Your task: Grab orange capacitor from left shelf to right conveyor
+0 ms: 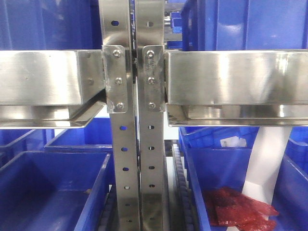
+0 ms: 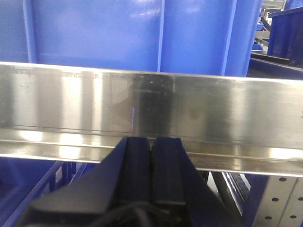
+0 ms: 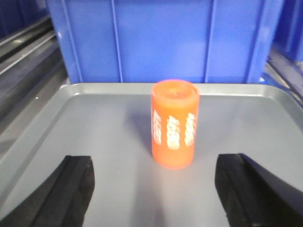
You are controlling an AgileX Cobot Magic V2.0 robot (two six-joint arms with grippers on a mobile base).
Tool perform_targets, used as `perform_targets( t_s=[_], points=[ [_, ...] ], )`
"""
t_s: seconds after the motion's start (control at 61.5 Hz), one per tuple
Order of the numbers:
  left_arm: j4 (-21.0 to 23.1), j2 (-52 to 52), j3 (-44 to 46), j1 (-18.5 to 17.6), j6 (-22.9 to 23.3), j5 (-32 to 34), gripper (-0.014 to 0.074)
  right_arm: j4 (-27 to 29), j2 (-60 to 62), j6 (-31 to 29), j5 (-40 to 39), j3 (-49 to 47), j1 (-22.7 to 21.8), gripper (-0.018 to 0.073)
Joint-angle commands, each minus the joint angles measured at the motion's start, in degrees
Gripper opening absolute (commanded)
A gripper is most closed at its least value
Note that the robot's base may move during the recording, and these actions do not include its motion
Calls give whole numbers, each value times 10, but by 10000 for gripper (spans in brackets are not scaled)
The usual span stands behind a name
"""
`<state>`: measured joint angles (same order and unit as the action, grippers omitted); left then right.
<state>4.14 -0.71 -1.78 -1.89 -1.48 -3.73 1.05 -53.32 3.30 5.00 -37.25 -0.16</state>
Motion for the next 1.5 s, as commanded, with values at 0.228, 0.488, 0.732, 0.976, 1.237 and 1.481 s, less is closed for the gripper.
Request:
perform_targets(
  t_s=[0.228,0.488,0.732,0.976,1.237,1.481],
  points=[
    [1,-7,3,1,1,51,-127,1,-94,1,-101,-90,-46,622],
    [1,-7,3,1,1,51,-127,1,-137,7,-147,-92,-45,622],
    [1,-7,3,1,1,51,-127,-16,-175,7,-200,-90,-33,622],
    [1,-7,3,1,1,51,-127,-23,-226,7,-255,-89,-35,622],
    [1,-7,3,1,1,51,-127,-38,-274,7,-290,-89,-36,622],
    [1,-7,3,1,1,51,-127,-56,-302,7,-300,-89,-36,612]
  ],
)
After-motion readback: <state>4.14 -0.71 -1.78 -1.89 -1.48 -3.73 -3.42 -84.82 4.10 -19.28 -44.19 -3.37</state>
